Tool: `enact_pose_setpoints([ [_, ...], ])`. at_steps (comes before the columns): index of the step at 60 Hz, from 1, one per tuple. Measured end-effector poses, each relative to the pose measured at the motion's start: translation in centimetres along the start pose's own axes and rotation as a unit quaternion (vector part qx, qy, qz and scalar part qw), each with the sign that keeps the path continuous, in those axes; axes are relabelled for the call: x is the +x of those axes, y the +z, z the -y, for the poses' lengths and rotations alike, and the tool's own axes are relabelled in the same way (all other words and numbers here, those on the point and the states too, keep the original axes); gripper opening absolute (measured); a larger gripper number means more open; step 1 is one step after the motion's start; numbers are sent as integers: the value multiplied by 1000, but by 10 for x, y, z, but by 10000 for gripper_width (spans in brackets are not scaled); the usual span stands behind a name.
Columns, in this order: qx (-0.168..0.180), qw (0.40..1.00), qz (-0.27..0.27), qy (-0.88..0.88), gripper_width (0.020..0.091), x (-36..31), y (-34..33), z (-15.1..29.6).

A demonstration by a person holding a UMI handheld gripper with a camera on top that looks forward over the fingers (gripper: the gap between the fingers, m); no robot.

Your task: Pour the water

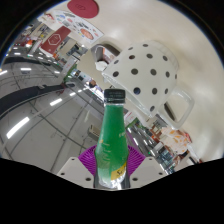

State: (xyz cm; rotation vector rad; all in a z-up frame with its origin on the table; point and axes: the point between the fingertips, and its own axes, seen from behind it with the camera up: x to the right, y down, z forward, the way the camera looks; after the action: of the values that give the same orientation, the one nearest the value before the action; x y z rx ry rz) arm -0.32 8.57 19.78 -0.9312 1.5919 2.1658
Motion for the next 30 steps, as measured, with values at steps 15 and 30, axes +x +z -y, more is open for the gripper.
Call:
enact_pose_setpoints([
  [15, -68, 994, -21, -88, 350, -23, 17, -33],
  [30, -4, 661, -86, -746, 353, -171, 12, 8],
])
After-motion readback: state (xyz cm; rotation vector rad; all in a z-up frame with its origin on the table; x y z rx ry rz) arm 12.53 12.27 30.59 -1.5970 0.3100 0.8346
